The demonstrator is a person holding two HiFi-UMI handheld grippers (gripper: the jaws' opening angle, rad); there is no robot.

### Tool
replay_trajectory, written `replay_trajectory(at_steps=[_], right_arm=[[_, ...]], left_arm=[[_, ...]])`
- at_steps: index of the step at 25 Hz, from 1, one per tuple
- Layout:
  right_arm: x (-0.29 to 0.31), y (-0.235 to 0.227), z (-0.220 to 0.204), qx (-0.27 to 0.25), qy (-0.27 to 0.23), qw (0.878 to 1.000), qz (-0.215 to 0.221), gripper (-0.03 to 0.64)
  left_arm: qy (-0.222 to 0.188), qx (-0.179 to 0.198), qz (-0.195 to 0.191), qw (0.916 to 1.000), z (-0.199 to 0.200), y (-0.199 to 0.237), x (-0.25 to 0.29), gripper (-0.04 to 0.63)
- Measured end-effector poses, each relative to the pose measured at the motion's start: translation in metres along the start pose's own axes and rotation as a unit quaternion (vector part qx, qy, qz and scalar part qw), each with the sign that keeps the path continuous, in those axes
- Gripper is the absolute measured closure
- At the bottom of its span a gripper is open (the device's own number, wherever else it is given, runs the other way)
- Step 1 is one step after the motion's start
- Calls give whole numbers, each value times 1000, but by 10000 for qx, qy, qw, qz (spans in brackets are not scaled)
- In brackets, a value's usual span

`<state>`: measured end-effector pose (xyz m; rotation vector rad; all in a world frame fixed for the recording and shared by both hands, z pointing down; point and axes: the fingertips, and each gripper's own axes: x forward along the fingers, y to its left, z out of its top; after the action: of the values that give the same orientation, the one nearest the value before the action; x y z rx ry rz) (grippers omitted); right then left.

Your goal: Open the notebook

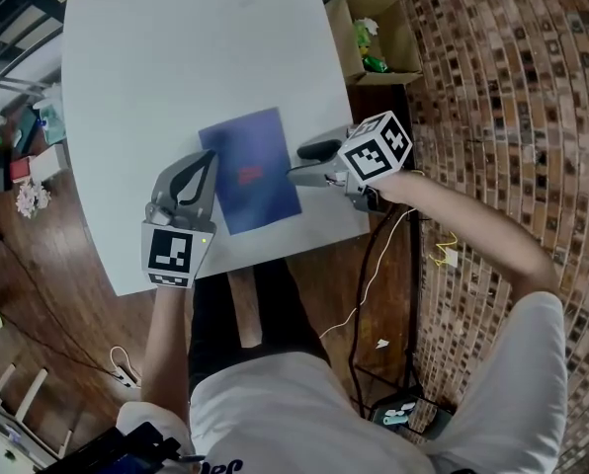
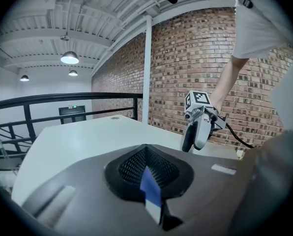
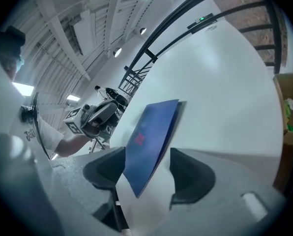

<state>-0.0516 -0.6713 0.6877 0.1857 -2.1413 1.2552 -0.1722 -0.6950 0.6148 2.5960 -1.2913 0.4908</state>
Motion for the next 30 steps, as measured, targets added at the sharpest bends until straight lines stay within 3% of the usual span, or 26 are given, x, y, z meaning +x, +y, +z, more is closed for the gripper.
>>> replay_trajectory(at_steps=[10,20,24,30], right_arm=[[13,-2,1,162,72,9998,-15,371],[19,-5,-2,659,5,9978,-18,485],[21,0,2,695,-42,9976,17,545],[15,21,15,572,-62,9983,89,568]], left_arm=[[16,-106,108,9999,-10,9,-11,580],[39,-149,229,9996,-16,20,-23,580],[63,-160,274,9995,-19,23,-28,580],[-4,-159,340,9993,-13,28,-37,580]])
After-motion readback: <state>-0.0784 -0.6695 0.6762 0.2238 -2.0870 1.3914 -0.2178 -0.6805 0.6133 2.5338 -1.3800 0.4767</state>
